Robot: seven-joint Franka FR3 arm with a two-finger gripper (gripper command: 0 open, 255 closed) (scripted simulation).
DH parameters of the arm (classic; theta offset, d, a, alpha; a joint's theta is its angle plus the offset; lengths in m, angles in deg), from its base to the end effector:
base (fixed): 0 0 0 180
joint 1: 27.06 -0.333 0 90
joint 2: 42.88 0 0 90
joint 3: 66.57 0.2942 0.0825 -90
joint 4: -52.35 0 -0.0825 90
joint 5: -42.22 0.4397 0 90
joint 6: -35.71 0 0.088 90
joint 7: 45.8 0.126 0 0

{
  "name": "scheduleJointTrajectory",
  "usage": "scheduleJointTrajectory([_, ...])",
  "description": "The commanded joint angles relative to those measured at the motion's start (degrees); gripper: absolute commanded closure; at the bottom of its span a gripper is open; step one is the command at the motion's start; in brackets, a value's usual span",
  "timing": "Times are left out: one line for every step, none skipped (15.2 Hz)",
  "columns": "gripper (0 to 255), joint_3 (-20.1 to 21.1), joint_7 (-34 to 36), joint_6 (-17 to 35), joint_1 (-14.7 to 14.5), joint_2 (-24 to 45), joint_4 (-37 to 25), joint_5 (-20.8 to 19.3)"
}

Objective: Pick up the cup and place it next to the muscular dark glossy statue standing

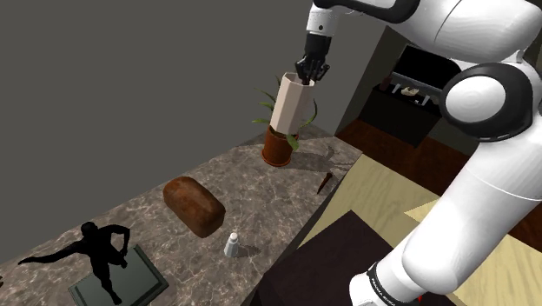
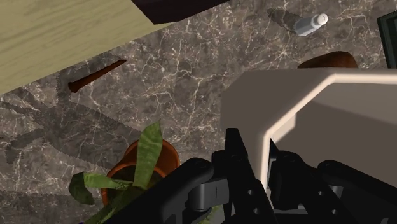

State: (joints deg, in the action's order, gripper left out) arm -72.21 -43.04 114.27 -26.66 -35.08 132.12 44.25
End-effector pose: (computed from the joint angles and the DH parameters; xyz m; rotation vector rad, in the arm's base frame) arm 0.6219 -0.0570 0.5765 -3.0972 0.2318 0.2427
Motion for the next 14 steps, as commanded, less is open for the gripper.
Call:
scheduleJointTrajectory([255,0.96,2.28,0.54,-1.31,-1.85,2.28,0.06])
scheduleJointTrajectory([255,1.55,3.61,0.8,-2.06,-2.59,3.24,0.16])
scheduleJointTrajectory([255,2.15,4.95,1.04,-2.79,-3.27,4.12,0.27])
scheduleJointTrajectory([255,2.77,6.3,1.27,-3.51,-3.89,4.91,0.39])
scheduleJointTrajectory([255,3.4,7.65,1.48,-4.22,-4.44,5.61,0.53])
scheduleJointTrajectory([255,4.03,9.0,1.68,-4.93,-4.93,6.23,0.68])
scheduleJointTrajectory([255,4.67,10.35,1.86,-5.64,-5.35,6.78,0.85])
scheduleJointTrajectory([255,5.31,11.7,2.03,-6.34,-5.72,7.25,1.02])
scheduleJointTrajectory([255,5.96,13.06,2.19,-7.04,-6.02,7.64,1.2])
scheduleJointTrajectory([255,6.62,14.42,2.34,-7.73,-6.27,7.96,1.38])
scheduleJointTrajectory([255,7.27,15.78,2.49,-8.43,-6.45,8.2,1.56])
scheduleJointTrajectory([255,7.92,17.15,2.62,-9.13,-6.57,8.37,1.75])
scheduleJointTrajectory([255,8.59,18.52,2.75,-9.82,-6.63,8.46,1.93])
scheduleJointTrajectory([255,9.26,19.89,2.86,-10.51,-6.63,8.48,2.11])
